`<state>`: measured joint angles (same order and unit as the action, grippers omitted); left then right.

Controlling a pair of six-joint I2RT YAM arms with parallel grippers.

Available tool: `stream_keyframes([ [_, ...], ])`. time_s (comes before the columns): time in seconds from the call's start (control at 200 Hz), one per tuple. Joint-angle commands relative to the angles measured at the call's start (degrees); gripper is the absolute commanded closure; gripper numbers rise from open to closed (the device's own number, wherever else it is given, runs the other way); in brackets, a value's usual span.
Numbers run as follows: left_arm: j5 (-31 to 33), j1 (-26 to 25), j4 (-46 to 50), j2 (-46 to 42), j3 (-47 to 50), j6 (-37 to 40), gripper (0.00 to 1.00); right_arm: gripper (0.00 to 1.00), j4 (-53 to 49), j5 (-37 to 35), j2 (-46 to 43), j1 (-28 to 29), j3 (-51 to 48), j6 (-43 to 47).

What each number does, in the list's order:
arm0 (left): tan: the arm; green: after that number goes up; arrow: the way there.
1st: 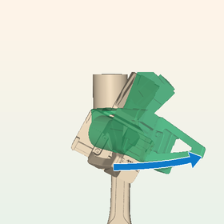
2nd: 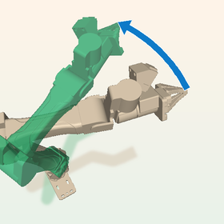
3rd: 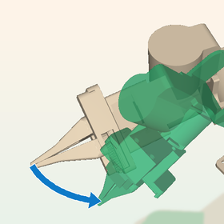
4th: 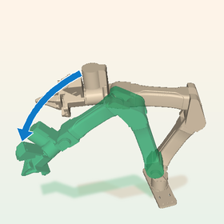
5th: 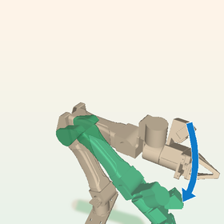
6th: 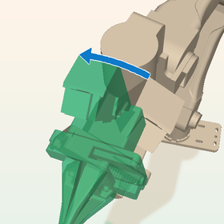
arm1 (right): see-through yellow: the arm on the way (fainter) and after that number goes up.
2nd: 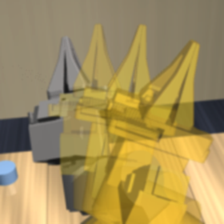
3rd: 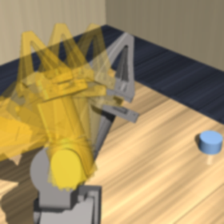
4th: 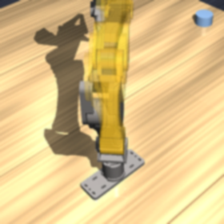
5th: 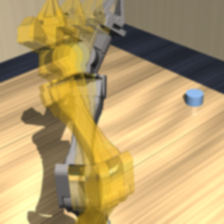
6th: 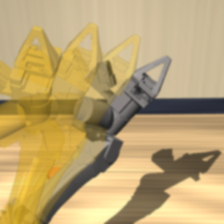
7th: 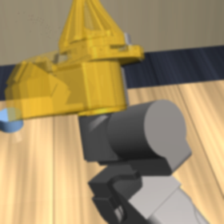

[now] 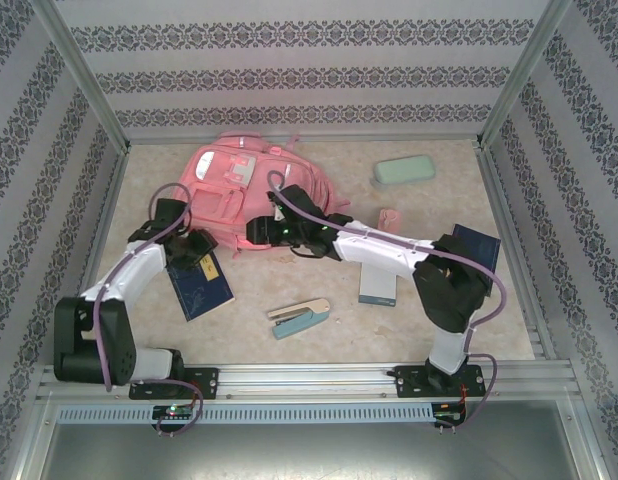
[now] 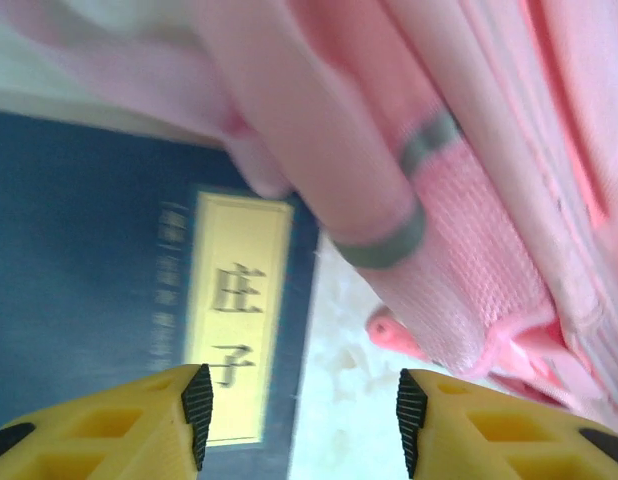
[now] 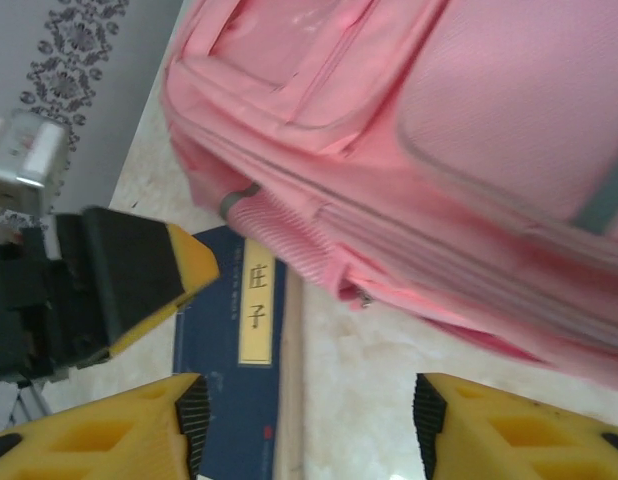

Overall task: Pack the student bag
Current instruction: Adjust the book at the middle-left of the table, then pick up the book from the middle-left of the table.

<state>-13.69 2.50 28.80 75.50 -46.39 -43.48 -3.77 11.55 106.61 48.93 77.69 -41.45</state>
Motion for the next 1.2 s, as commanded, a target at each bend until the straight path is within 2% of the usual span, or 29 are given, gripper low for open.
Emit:
stream_keyframes([
  [0.0, 1.07, 5.85, 6.13, -3.27, 2.56, 3.60, 0.43, 0.46, -2.22, 1.78, 3.91, 2.23, 4.38, 1.49],
  [0.21, 0.08, 11.23, 5.26, -3.71, 7.04, 3.11, 0.40, 0.49, -5.56, 2.47, 11.98, 5.59, 12.17, 5.53],
  [0.31, -0.46, 11.91, 3.36, -3.60, 9.35, 2.27, 0.40, 0.51, -7.05, 2.08, 15.31, 6.85, 15.28, 7.40],
  [0.649, 4.67, 12.00, 4.35, -4.49, 11.91, 1.80, 0.39, 0.53, -10.51, 1.82, 25.67, 9.91, 23.29, 10.20],
  [0.789, 0.44, 12.00, 0.02, -4.14, 14.18, 1.36, 0.39, 0.54, -11.99, 0.46, 27.34, 10.31, 24.13, 10.59],
  [0.919, -0.65, 11.92, -1.65, -4.49, 15.48, 1.19, 0.39, 0.56, -12.27, -0.97, 27.52, 10.31, 23.63, 11.26],
  [0.999, -2.43, 11.93, -3.34, -4.84, 16.26, 1.12, 0.39, 0.63, -12.35, 0.25, 28.52, 10.30, 24.08, 11.42],
  [1.139, -7.36, 11.92, -8.36, -5.27, 18.20, 0.60, 0.41, 0.64, -12.12, 2.08, 29.31, 10.33, 24.24, 11.00],
  [1.194, -10.13, 11.91, -10.79, -5.53, 18.99, 0.09, 0.42, 0.67, -11.93, 2.57, 29.20, 10.29, 24.17, 11.04],
])
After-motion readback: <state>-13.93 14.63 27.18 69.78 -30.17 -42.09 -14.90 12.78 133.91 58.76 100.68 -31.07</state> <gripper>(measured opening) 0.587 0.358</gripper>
